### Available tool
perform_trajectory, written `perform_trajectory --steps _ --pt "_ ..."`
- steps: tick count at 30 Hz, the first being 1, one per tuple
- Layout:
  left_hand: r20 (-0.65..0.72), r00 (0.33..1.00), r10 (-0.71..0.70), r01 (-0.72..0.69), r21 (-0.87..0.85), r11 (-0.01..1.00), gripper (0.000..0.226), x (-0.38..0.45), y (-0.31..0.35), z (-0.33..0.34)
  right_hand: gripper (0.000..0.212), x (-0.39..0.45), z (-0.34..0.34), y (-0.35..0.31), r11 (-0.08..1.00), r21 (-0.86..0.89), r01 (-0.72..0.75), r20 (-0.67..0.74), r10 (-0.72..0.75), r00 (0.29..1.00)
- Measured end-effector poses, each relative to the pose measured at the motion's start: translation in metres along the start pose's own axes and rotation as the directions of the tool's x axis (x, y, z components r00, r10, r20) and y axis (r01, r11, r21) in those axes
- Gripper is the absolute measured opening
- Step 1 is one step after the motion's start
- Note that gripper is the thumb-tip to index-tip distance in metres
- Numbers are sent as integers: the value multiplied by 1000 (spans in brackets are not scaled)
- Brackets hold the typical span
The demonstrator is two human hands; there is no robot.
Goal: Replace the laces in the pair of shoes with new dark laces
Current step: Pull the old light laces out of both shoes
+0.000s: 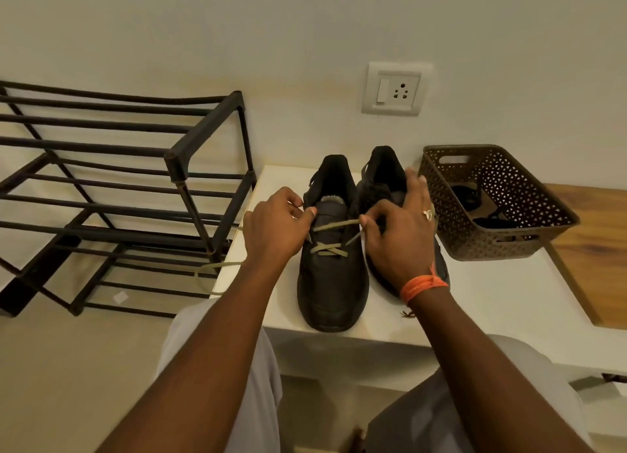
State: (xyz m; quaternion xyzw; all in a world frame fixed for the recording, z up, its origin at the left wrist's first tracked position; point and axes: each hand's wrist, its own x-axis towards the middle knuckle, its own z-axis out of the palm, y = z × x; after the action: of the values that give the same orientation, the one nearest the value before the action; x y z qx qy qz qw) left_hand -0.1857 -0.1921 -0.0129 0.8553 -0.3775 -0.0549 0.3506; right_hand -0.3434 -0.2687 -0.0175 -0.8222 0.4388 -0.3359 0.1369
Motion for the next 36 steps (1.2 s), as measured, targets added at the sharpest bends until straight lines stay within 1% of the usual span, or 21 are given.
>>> perform_trajectory --steps 2,5,8,10,11,13,14,15,17,18,20,22,24,26,27,29,30,31,33,35,36 --pt "8 1000 18 -17 -16 1000 34 -4 3 2 15 -1 0 1 996 78 42 24 -44 999" --pt "10 1000 24 -23 -44 999 33 -8 4 2 23 -5 21 -7 972 10 234 163 -233 959" --pt "21 1000 -7 8 -71 997 34 -9 1 -2 20 -7 42 -15 966 14 258 245 -254 936" --pt "15 1000 -9 10 -73 997 33 -9 0 -2 17 -3 37 -11 981 88 173 99 -182 978" --pt "11 1000 -7 7 -68 998 33 -9 1 -2 18 1 28 -6 986 145 85 -24 -83 996" --pt "14 1000 -2 3 -56 998 34 -8 2 -2 23 7 5 2 953 283 -112 -236 182 955" --pt "16 1000 4 -3 -60 998 34 -8 3 0 25 7 -6 7 937 311 -161 -301 258 918" --pt "19 1000 7 -6 -64 998 34 -8 3 1 25 7 -12 9 942 291 -167 -337 264 904" --pt "21 1000 4 -3 -78 997 34 -9 2 2 24 3 -9 5 982 181 -56 -283 107 953" --pt "21 1000 4 -2 -87 996 33 -9 1 2 24 1 0 1 993 115 33 -186 -11 982" --pt "21 1000 5 -2 -109 994 31 -10 -1 1 28 -2 26 -8 974 -33 223 37 -222 974" --pt "17 1000 -6 9 -129 992 29 -11 -2 1 30 -7 48 -13 949 -76 305 160 -290 943" --pt "11 1000 -15 16 -133 991 29 -11 -2 2 26 -9 53 -12 952 -85 293 89 -286 954" --pt "1 1000 -28 28 -147 989 29 -10 -3 4 21 -3 37 -6 987 -55 148 -156 -155 976" --pt "0 999 -35 35 -151 988 30 -10 -3 5 20 3 24 -1 1000 23 7 -279 0 960" --pt "5 999 -48 48 -159 986 30 -9 -3 5 21 16 0 13 960 180 -213 -408 270 872" --pt "7 999 -50 50 -166 985 31 -9 -3 5 21 18 -6 18 955 182 -236 -427 293 855" --pt "10 999 -52 53 -174 983 31 -9 -3 6 21 17 -8 21 971 136 -198 -417 237 877" --pt "19 998 -60 63 -193 979 31 -8 -3 6 21 8 2 14 1000 11 23 -279 -19 960" --pt "34 997 -63 68 -212 975 31 -9 -5 5 22 -2 28 0 956 -105 275 -49 -281 958" --pt "38 997 -63 70 -216 974 32 -9 -5 5 22 -7 40 -5 927 -137 348 53 -344 937"
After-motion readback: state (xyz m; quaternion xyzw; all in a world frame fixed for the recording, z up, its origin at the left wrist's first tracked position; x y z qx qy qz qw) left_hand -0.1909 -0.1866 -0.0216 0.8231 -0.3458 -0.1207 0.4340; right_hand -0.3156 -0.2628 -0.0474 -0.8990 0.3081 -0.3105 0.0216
